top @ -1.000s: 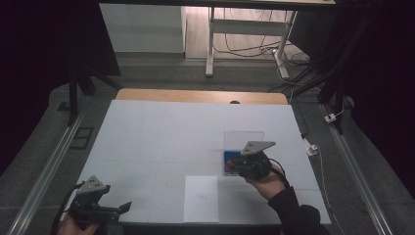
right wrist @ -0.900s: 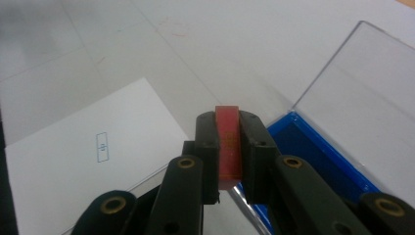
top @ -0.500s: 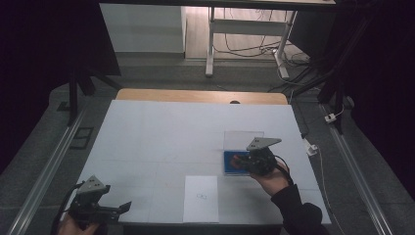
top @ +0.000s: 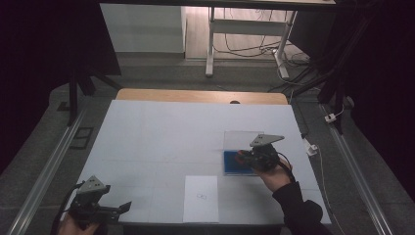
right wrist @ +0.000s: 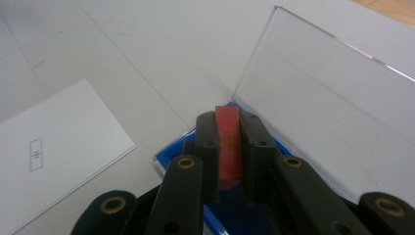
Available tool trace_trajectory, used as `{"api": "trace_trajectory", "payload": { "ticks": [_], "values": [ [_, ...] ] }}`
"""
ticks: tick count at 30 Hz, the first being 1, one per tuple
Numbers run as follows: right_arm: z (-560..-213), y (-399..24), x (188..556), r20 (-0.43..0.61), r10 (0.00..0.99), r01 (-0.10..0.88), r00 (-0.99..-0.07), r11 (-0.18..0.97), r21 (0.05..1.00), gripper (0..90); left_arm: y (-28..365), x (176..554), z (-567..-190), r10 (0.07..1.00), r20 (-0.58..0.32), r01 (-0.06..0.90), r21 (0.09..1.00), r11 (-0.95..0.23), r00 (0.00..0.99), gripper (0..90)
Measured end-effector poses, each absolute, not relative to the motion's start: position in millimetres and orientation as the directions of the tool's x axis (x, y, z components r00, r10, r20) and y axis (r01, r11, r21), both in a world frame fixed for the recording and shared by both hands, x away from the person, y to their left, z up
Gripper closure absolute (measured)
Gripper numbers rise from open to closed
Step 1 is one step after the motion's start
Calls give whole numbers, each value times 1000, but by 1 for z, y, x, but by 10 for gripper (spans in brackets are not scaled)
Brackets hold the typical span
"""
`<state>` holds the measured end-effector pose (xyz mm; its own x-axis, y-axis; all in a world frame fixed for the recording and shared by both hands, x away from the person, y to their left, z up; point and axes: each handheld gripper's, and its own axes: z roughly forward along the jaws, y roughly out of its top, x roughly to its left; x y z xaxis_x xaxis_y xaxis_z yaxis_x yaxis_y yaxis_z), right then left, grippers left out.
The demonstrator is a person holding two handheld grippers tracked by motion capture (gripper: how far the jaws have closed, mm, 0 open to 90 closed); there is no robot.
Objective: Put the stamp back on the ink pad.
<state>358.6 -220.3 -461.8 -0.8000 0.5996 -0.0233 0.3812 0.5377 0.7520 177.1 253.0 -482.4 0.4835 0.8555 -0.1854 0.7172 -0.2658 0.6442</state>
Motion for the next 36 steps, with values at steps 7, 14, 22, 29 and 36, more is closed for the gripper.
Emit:
{"api": "trace_trajectory", "payload": {
  "ticks": [7, 14, 22, 29, 36],
  "values": [
    [-466, -225, 366, -40, 610, 385, -791, 547, 743, 798, 253, 177, -482, 855, -185, 717, 644, -267, 484, 43],
    [-472, -227, 372, -54, 613, 396, -788, 572, 718, 798, 253, 177, -482, 855, -184, 717, 644, -267, 484, 45],
    [-479, -226, 377, -57, 615, 415, -786, 594, 689, 798, 253, 177, -482, 855, -185, 717, 644, -267, 484, 46],
    [-485, -224, 379, -74, 607, 413, -791, 619, 667, 797, 253, 177, -482, 855, -185, 717, 644, -266, 484, 46],
    [-486, -225, 380, -61, 613, 425, -787, 611, 668, 797, 253, 177, -482, 855, -186, 717, 644, -266, 484, 46]
  ]
}}
